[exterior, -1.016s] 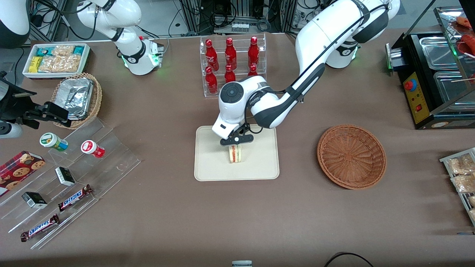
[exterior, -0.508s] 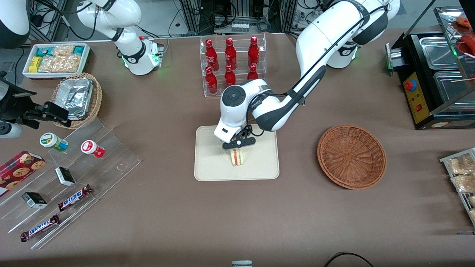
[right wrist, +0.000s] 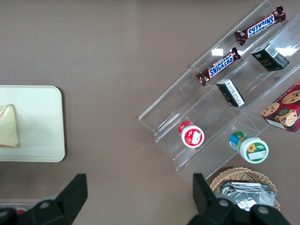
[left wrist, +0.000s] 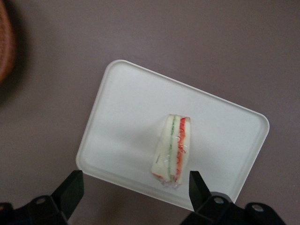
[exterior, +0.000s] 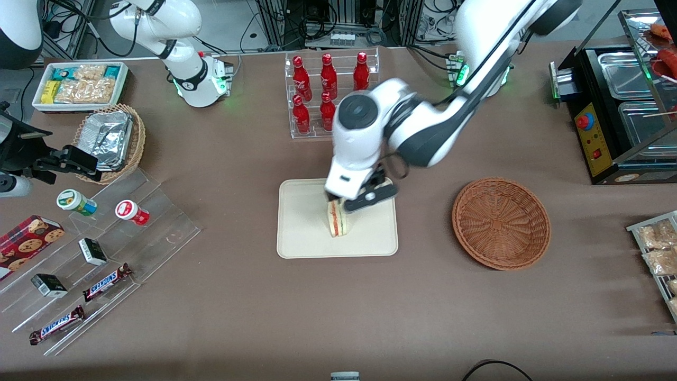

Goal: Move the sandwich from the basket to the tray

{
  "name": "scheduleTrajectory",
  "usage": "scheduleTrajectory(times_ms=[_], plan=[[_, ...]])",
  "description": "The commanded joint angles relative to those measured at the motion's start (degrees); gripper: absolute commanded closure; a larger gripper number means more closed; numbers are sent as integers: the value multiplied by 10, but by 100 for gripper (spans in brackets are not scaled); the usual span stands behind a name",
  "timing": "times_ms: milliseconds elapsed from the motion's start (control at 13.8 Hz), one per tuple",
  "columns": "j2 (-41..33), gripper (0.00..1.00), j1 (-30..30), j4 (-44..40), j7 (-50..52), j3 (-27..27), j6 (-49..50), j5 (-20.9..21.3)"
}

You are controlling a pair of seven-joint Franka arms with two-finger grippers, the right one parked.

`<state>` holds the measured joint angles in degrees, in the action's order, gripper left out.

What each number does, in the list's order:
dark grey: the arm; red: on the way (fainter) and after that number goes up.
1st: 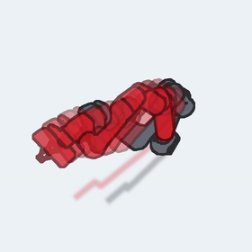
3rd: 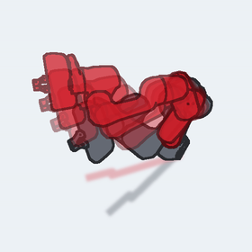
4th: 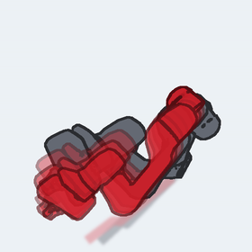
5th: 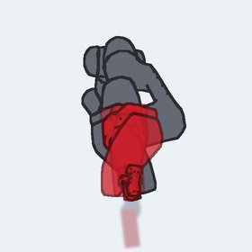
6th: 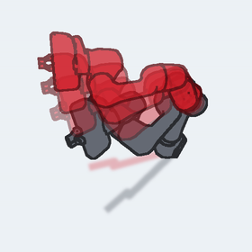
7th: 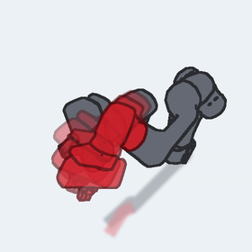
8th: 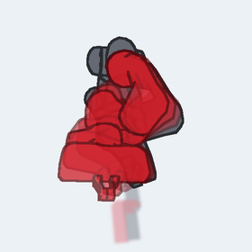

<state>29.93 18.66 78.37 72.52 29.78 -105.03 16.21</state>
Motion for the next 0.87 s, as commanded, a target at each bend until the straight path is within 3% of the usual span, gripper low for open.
scheduleTrajectory(times_ms=[0,218,435,581,798], plan=[[-83,1,-54,28,-23,-1,72,-43],[-142,1,-126,33,-139,-2,162,-89],[-176,1,-185,35,-234,-2,221,-99],[-200,1,-222,54,-285,-2,230,-100],[-253,1,-302,99,-405,-2,231,-136]])
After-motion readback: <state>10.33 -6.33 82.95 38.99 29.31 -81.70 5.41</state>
